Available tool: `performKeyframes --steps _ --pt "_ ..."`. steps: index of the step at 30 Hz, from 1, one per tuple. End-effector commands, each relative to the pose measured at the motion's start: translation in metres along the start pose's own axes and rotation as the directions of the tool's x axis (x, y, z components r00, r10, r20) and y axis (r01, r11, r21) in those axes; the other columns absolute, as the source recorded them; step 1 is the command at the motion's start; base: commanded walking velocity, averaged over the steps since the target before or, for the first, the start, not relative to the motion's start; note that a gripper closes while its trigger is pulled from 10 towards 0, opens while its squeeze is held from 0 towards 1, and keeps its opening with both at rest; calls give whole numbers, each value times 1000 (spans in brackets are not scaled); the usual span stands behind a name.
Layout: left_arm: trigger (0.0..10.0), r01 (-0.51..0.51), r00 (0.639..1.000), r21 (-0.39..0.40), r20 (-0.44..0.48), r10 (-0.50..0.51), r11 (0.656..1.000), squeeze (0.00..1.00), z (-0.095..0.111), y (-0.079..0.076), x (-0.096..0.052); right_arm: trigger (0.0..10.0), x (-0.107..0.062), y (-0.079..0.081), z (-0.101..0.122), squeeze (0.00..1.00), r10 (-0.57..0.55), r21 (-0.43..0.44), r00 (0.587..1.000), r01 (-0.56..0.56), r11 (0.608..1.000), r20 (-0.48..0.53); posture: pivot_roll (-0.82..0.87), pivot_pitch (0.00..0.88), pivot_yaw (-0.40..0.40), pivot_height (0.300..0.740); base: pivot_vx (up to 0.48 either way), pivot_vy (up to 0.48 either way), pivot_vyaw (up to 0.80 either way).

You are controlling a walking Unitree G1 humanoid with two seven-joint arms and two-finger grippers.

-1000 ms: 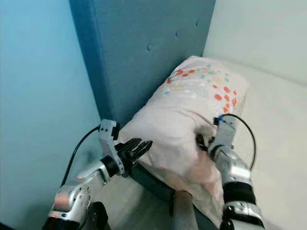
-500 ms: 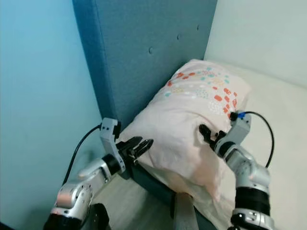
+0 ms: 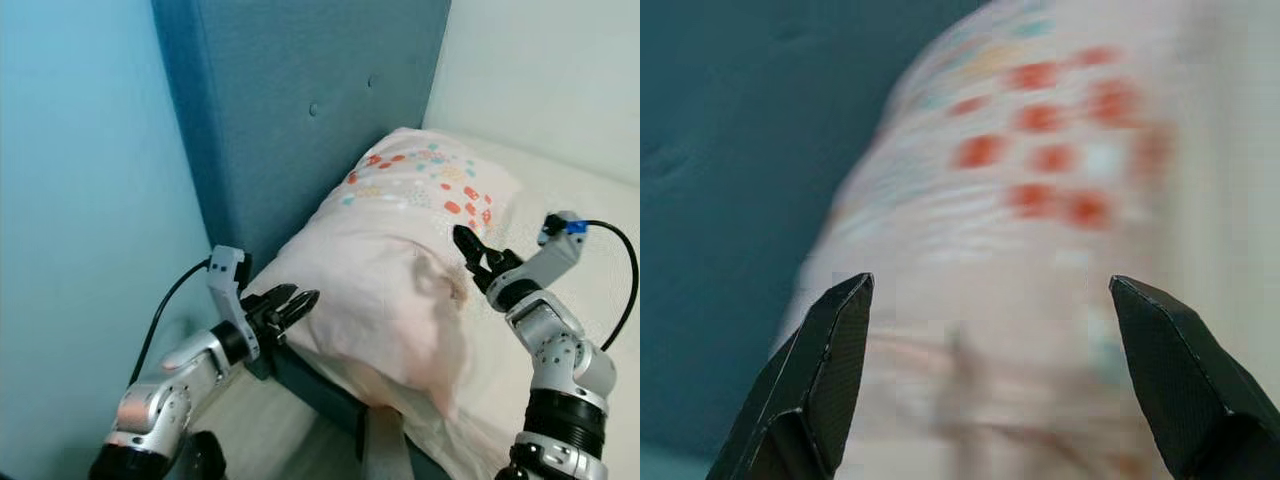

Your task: Clean up the room

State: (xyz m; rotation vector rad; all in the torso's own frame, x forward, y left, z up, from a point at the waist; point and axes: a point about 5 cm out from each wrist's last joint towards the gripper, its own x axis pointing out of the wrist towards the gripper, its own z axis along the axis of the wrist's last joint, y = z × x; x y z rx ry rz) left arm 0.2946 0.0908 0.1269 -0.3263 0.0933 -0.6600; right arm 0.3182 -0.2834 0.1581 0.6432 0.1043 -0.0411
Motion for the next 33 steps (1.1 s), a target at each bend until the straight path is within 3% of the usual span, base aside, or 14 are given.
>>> performKeyframes --steps 1,8,12,14,16,17,19,20,23,28,29,33 --pt "10000 16 1000 17 -9 -16 1000 0 -1 0 2 10000 -1 -8 -8 0 -49 20 999 49 999 -6 -68 30 -10 490 0 0 -763" --pt "10000 61 998 35 -27 -60 998 0 -5 -7 1 10000 1 -14 -31 0 -114 9 991 115 993 -63 -70 32 -9 490 0 0 -763" --pt "10000 44 999 54 -34 -42 998 0 -8 -7 1 10000 5 -17 -64 0 -148 12 974 152 988 -169 -66 40 -14 490 0 0 0" --pt "10000 41 999 56 -33 -39 998 0 -8 -7 1 10000 5 -17 -67 0 -150 15 972 155 988 -179 -66 40 -14 490 0 0 0" --pt "10000 21 999 63 -28 -19 998 0 -8 -6 -1 10000 7 -19 -79 0 -146 63 970 161 985 -194 -50 59 -14 490 0 0 0" --pt "10000 -19 999 81 -27 21 997 0 -8 -3 -4 10000 10 -19 -88 0 -129 137 973 157 978 -189 -33 77 -10 490 0 0 0" --pt "10000 -19 999 81 -27 21 997 0 -8 -3 -4 10000 10 -19 -88 0 -129 137 973 157 978 -189 -33 77 -10 490 0 0 0" --pt "10000 -98 995 108 -24 101 989 0 -8 5 -11 10000 14 -19 -101 0 -119 225 975 160 961 -186 -18 94 -4 490 0 0 0" --pt "10000 -144 989 120 -21 147 982 0 -7 9 -18 10000 15 -17 -108 0 -114 264 975 164 951 -192 -4 114 -1 490 0 0 0" --pt "10000 -262 964 151 -14 267 953 0 -5 22 -35 10000 15 -19 -131 0 -199 177 931 261 949 -306 25 168 2 490 0 0 0" --pt "10000 -308 950 160 -8 313 938 0 -3 26 -44 10000 14 -18 -138 0 -212 153 919 274 949 -331 49 221 -1 490 0 0 0" --pt "10000 -386 920 172 2 392 906 0 1 28 -64 10000 15 -10 -149 0 -169 156 921 235 959 -352 78 286 -9 490 0 0 0"
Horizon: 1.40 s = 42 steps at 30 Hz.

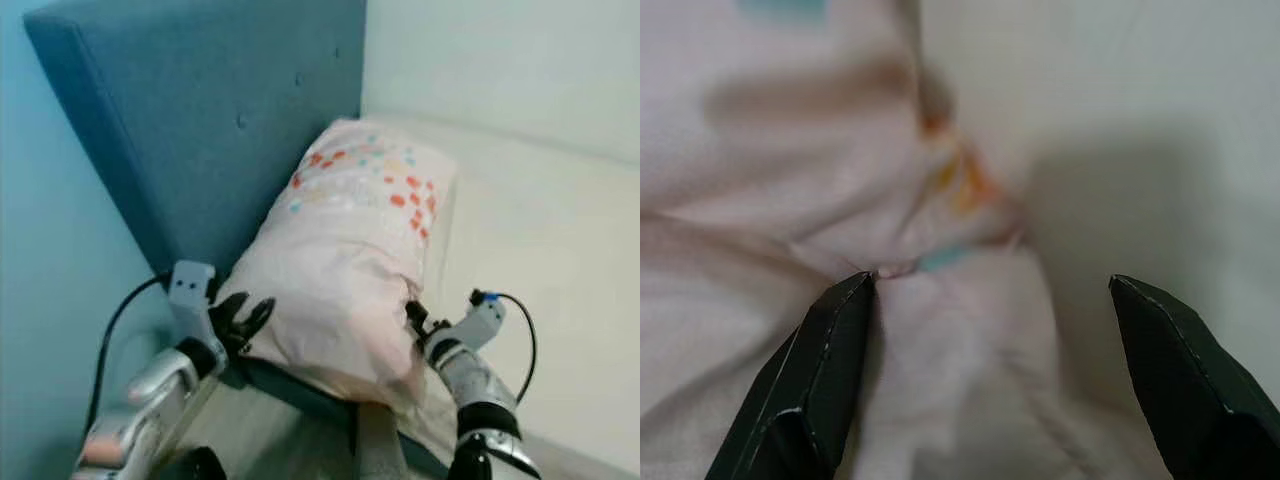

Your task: Clean up the room

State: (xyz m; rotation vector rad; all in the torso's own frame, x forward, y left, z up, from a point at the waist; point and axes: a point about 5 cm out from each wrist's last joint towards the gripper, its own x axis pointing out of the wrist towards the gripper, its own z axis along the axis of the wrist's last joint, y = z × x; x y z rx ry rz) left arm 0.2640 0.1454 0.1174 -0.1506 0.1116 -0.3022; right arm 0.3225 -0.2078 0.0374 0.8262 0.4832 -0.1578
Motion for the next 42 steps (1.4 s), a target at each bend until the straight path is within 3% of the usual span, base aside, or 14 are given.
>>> performKeyframes --steps 1,5,9,14,15,16,18,24,25,26,28,32,35,42 --pt "10000 -38 999 23 -18 38 999 0 1 5 -9 10000 1 2 -10 0 30 12 999 -29 999 -24 81 294 -9 490 0 0 0" --pt "10000 -55 998 34 -20 56 998 0 6 6 -23 10000 3 19 -20 0 179 113 984 -176 978 -20 102 338 -4 490 0 0 0" --pt "10000 -58 998 59 -25 60 997 0 10 6 -29 10000 5 55 -29 0 406 245 914 -394 886 0 118 359 3 490 0 0 0" --pt "10000 -55 998 77 -25 57 995 0 15 5 -29 10000 3 96 -39 0 597 301 802 -568 766 -6 123 361 5 490 0 0 0" --pt "10000 -55 998 77 -25 57 995 0 15 5 -29 10000 3 96 -39 0 597 301 802 -568 766 -6 123 361 5 490 0 0 0" --pt "10000 -52 998 84 -24 55 995 0 16 3 -28 10000 3 109 -49 0 630 295 775 -591 751 -52 123 350 3 490 0 0 0" --pt "10000 -44 999 83 -21 46 996 0 17 1 -26 10000 6 112 -66 0 563 209 811 -529 822 -160 124 336 0 490 0 0 0" --pt "10000 -33 999 74 -18 34 997 0 18 -3 -23 10000 9 95 -66 0 464 142 870 -444 885 -169 116 315 -9 490 0 0 0" --pt "10000 -21 1000 58 -15 22 998 0 17 -5 -20 10000 10 70 -55 0 361 101 923 -350 931 -133 107 300 -14 490 0 0 0" --pt "10000 -21 1000 58 -15 22 998 0 17 -5 -20 10000 10 70 -55 0 361 101 923 -350 931 -133 107 300 -14 490 0 0 0" --pt "10000 11 1000 41 -12 -11 999 0 16 -9 -13 10000 7 34 -31 0 233 50 971 -231 972 -55 73 263 -18 490 0 0 0" --pt "10000 30 1000 26 -4 -30 999 0 16 -12 -8 10000 2 15 -11 0 179 36 984 -180 983 15 59 242 -20 490 0 0 0" --pt "10000 61 998 3 19 -61 998 0 18 -17 4 10000 -6 -8 26 0 106 14 985 -109 994 136 31 196 -21 490 0 0 0" --pt "10000 124 991 -10 55 -124 992 0 24 -25 15 10000 -11 -10 50 0 103 -90 979 -89 992 176 17 157 -24 490 0 0 0"
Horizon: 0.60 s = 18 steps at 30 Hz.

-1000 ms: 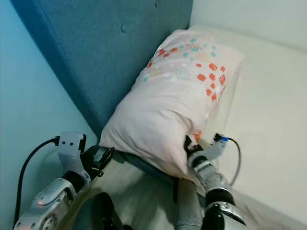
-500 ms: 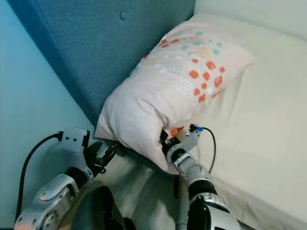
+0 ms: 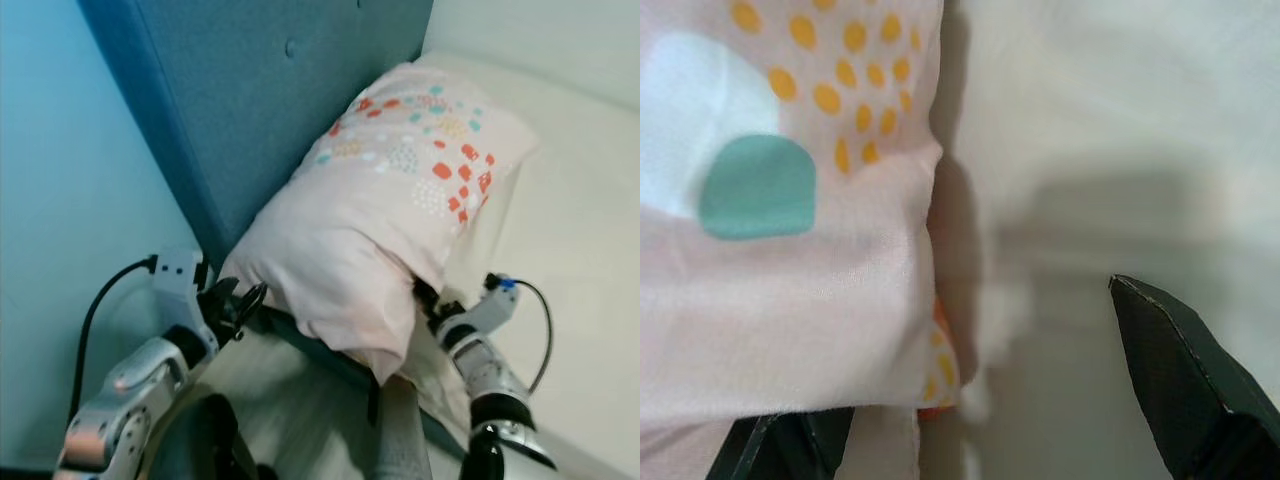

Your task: Clean up the room

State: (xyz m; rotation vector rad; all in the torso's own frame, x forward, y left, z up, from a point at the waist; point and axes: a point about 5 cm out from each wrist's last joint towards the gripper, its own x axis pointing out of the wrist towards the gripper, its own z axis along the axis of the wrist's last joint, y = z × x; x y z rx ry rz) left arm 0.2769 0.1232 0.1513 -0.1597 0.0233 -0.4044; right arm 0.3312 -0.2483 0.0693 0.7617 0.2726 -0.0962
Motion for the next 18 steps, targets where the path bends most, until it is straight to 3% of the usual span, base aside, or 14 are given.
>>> performKeyframes --steps 1,6,11,15,18 --pt "10000 36 999 -26 -20 -37 999 0 -8 -4 3 10000 -2 -4 6 0 -27 -47 999 28 999 25 4 120 -27 490 0 0 0" --pt "10000 121 993 -14 -4 -122 993 0 -6 -12 12 10000 1 7 34 0 10 -84 993 0 996 118 -19 69 -32 490 0 0 0" --pt "10000 156 988 9 3 -156 988 0 -5 -14 18 10000 2 11 40 0 -2 -152 992 21 988 125 -22 40 -32 504 0 0 0" --pt "10000 155 988 18 12 -155 988 0 -3 -11 22 10000 2 13 45 0 -1 -136 989 21 990 150 -23 33 -25 514 0 0 0" --pt "10000 134 991 36 23 -134 990 0 0 -4 26 10000 3 21 48 0 52 -85 988 -40 996 148 -32 20 -22 528 0 0 0"
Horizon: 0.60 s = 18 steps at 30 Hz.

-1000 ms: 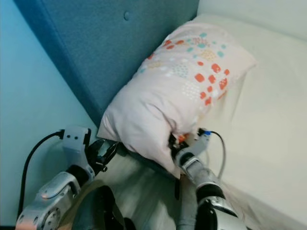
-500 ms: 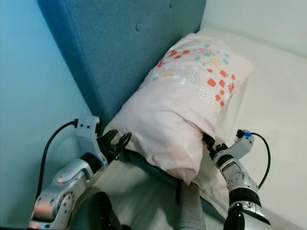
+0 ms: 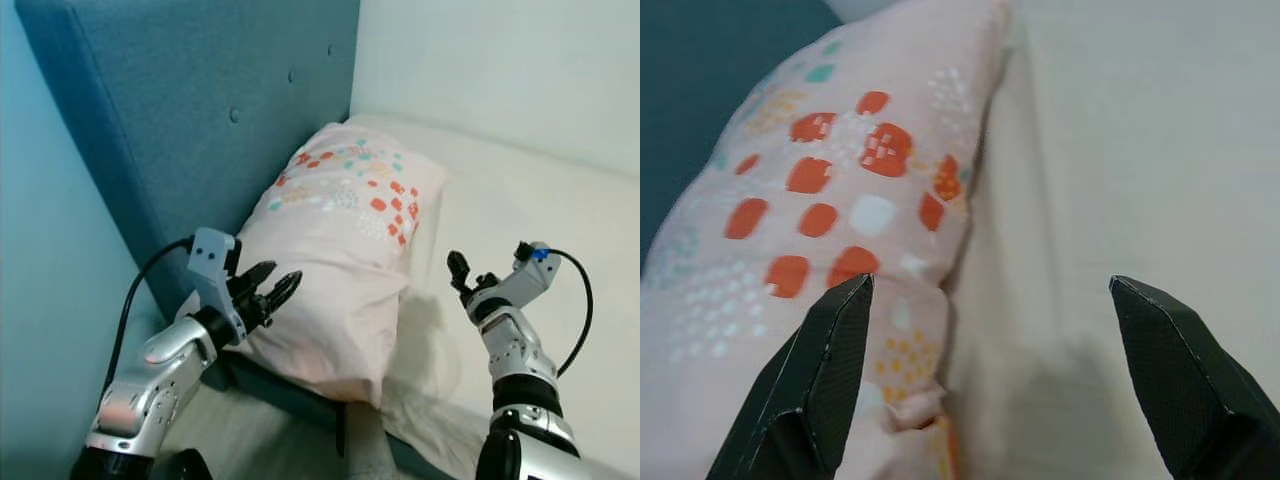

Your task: Clean up the room

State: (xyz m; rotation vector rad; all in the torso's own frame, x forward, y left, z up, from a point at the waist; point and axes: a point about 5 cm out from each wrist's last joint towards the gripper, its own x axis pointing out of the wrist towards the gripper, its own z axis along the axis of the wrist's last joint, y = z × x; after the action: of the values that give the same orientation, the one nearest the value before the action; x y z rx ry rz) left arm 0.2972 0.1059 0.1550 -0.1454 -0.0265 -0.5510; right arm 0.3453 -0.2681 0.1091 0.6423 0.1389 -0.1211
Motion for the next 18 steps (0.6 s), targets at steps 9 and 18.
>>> performKeyframes --steps 9,18 --pt "10000 -225 972 -1 -72 224 974 0 -24 33 -3 10000 -3 33 7 0 292 -49 956 -291 956 23 -40 0 -28 561 0 0 0" --pt "10000 -309 944 11 -122 308 951 0 -43 43 -19 10000 -9 60 -16 0 450 -86 891 -453 887 -54 -27 0 -37 585 -226 0 0"
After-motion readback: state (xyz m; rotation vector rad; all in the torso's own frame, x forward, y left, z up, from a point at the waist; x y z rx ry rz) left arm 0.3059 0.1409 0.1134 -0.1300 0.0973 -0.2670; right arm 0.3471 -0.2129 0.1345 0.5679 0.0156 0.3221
